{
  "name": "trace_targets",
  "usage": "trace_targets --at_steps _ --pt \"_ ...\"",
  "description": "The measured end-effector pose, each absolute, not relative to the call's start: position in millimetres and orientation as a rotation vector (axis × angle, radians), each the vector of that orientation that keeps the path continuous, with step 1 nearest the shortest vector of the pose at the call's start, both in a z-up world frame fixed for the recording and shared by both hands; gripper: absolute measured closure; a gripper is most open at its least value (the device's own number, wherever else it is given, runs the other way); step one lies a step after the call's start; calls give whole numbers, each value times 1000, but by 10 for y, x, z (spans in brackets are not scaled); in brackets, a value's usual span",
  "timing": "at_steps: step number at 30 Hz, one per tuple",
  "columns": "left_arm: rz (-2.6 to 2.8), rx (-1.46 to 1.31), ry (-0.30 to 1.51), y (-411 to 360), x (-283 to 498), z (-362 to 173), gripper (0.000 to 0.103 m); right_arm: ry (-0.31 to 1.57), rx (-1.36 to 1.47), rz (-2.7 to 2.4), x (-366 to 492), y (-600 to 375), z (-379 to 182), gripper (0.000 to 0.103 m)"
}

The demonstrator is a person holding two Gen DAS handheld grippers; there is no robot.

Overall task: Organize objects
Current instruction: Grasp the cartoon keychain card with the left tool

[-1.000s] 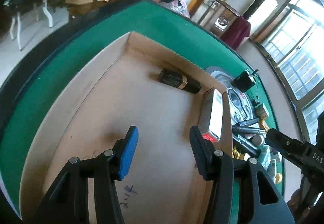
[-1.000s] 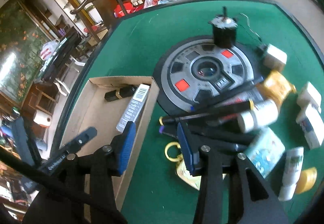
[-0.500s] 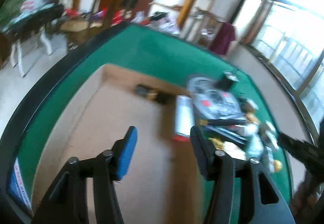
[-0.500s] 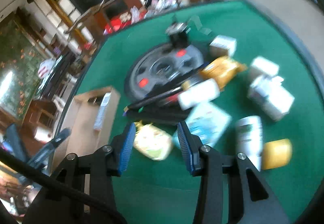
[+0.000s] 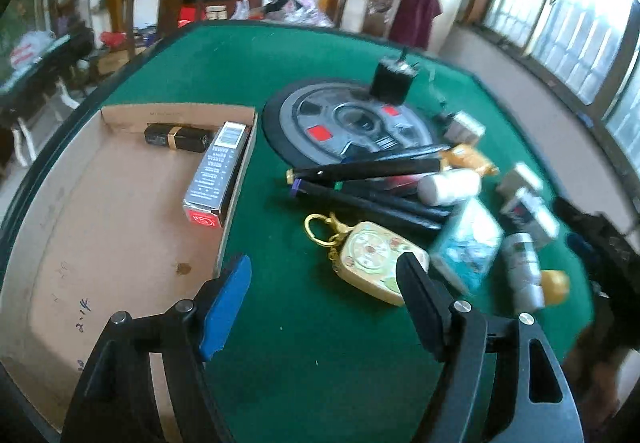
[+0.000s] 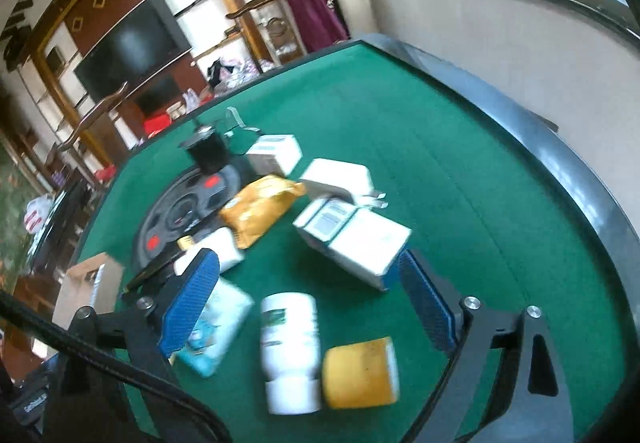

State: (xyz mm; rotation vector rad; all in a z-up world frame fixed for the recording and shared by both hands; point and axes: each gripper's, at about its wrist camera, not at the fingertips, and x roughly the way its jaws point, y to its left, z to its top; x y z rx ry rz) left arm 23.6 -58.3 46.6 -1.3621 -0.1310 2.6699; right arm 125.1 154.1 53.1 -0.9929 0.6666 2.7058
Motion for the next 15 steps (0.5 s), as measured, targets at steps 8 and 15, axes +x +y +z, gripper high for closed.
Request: trace_targets --at_steps 8,15 --pt "2714 -1430 -111 -386 100 208 33 730 -1009 2757 1268 1599 503 12" --pt "2719 -1379 -7 -136 -1 207 30 755 -1019 2760 1274 1608 489 12"
